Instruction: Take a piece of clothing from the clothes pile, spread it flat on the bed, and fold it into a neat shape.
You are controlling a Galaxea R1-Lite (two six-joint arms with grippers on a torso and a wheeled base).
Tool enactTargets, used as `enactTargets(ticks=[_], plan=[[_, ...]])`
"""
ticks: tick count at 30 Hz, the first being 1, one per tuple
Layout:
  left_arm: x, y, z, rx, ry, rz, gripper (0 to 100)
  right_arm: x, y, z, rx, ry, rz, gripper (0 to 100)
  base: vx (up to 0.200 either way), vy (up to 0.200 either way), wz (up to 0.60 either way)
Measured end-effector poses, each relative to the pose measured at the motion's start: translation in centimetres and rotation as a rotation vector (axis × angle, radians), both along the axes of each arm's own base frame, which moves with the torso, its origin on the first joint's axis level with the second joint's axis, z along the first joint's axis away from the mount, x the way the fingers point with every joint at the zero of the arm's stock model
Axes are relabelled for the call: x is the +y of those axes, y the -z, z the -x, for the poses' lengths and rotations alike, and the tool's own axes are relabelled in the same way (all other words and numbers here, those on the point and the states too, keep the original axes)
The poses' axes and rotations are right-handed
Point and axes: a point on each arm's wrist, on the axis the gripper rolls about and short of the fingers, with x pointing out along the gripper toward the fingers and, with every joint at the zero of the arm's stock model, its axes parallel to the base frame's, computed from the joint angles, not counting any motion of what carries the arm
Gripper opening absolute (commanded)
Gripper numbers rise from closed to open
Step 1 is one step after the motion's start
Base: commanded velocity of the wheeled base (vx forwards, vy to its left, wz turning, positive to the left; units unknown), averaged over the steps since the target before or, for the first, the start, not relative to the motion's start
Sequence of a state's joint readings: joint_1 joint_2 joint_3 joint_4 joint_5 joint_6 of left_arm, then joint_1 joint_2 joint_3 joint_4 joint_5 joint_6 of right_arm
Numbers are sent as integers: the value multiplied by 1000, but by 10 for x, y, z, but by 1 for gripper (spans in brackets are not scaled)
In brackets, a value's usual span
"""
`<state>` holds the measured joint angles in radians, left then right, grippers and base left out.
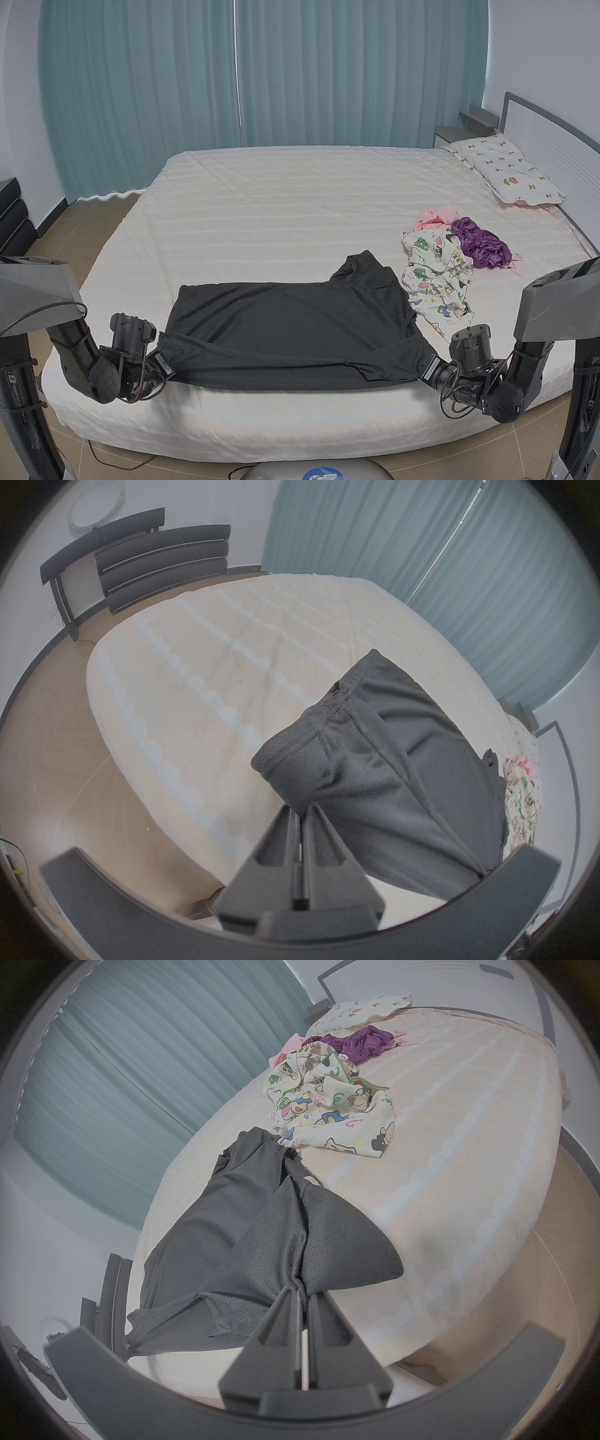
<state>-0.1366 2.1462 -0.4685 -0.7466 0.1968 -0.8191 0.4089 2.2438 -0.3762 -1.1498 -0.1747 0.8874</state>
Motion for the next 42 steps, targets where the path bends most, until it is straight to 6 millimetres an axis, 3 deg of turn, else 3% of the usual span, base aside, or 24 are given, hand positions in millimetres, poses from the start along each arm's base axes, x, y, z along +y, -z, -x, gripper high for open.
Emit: enactTargets(ticks=[14,15,24,32,42], plan=[[2,10,15,74,47,-33,0,2,6,11,49,-50,23,0,0,0,0],[1,10,15,75,52,-26,100,2,6,12,53,-59,16,100,0,0,0],[2,12,17,89,63,-9,100,2,7,15,64,-79,0,100,0,0,0],[11,8,12,61,26,3,100,-8,-10,16,24,-52,-13,100,0,0,0],[18,-9,5,-12,47,89,100,-14,-26,-1,-52,-46,-49,100,0,0,0]])
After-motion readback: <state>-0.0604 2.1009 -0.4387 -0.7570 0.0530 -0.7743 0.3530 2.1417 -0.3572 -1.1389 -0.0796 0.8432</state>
